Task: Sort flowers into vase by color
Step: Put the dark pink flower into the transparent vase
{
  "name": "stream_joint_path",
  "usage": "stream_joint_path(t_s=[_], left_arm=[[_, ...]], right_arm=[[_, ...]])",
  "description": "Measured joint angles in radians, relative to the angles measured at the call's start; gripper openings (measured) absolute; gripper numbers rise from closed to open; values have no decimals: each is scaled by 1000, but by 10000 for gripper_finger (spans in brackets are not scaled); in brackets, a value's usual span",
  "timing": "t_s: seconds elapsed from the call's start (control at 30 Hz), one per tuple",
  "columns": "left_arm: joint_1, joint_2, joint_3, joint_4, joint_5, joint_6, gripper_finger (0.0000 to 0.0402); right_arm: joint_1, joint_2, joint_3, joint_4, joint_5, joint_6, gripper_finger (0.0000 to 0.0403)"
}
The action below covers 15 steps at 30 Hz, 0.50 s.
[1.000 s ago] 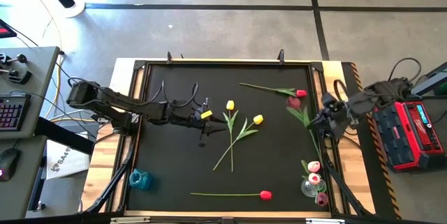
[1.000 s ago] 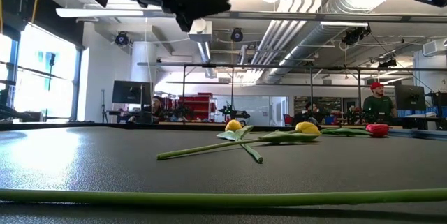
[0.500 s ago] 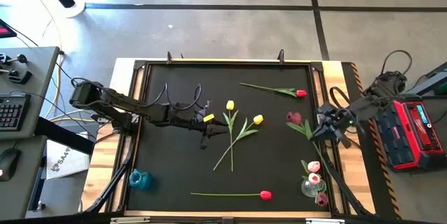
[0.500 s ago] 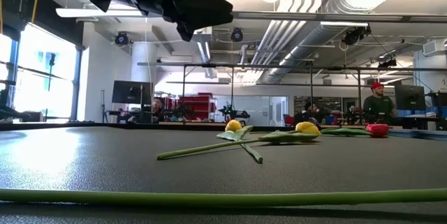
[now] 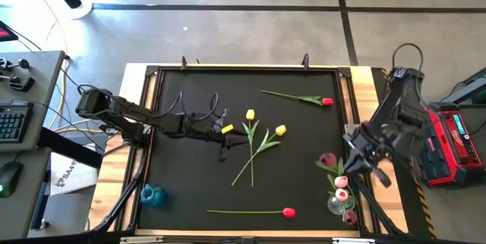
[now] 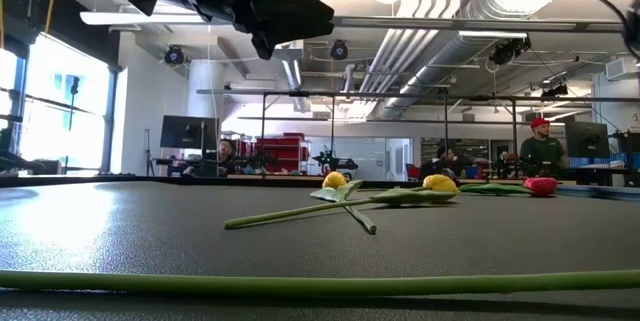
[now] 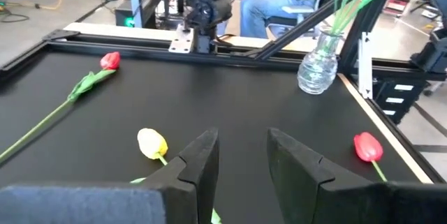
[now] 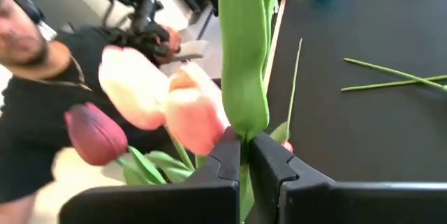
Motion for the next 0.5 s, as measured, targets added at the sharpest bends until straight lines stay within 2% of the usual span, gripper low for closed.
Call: stream_joint_path(t_s=[0.3,0.5], left_arm=[[-14,0,0,10,-33,-23,107],[-14,0,0,76,-33,-26,107]], right_arm=[[283,143,0,19,355,17,0],[389,156,0,25,464,5,0]])
